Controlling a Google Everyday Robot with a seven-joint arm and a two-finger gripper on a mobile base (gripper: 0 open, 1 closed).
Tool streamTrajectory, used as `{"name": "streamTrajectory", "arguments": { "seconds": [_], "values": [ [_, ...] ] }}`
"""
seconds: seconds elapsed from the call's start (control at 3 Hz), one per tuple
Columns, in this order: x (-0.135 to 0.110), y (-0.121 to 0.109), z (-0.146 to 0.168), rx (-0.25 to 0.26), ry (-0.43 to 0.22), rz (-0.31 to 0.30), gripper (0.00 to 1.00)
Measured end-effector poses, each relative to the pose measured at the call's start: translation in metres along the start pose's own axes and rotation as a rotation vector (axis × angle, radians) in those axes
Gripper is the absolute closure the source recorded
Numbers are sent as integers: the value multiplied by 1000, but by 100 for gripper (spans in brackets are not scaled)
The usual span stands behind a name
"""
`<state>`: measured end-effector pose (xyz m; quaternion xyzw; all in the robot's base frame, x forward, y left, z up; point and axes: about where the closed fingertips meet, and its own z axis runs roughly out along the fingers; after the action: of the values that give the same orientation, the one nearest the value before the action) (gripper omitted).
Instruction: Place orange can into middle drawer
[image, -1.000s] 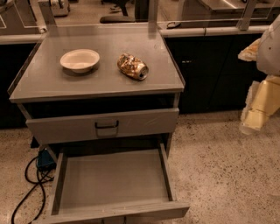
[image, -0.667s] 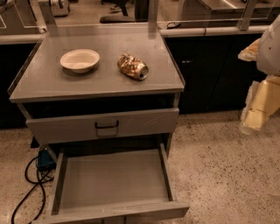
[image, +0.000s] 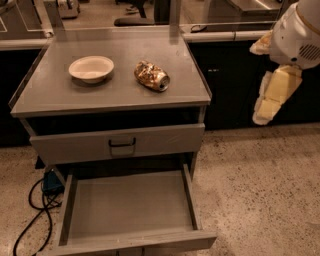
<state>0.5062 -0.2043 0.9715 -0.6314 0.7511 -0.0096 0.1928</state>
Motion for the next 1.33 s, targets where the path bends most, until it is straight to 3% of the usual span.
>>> {"name": "streamTrajectory", "arguments": {
  "seconds": [0.67,1.0,1.33],
  "values": [
    [-43,-98,97,-128,-197,-54,0],
    [-61,-130,150,-186,-291,-31,0],
    [-32,-179,201,-88,-377,-37,0]
  ]
}}
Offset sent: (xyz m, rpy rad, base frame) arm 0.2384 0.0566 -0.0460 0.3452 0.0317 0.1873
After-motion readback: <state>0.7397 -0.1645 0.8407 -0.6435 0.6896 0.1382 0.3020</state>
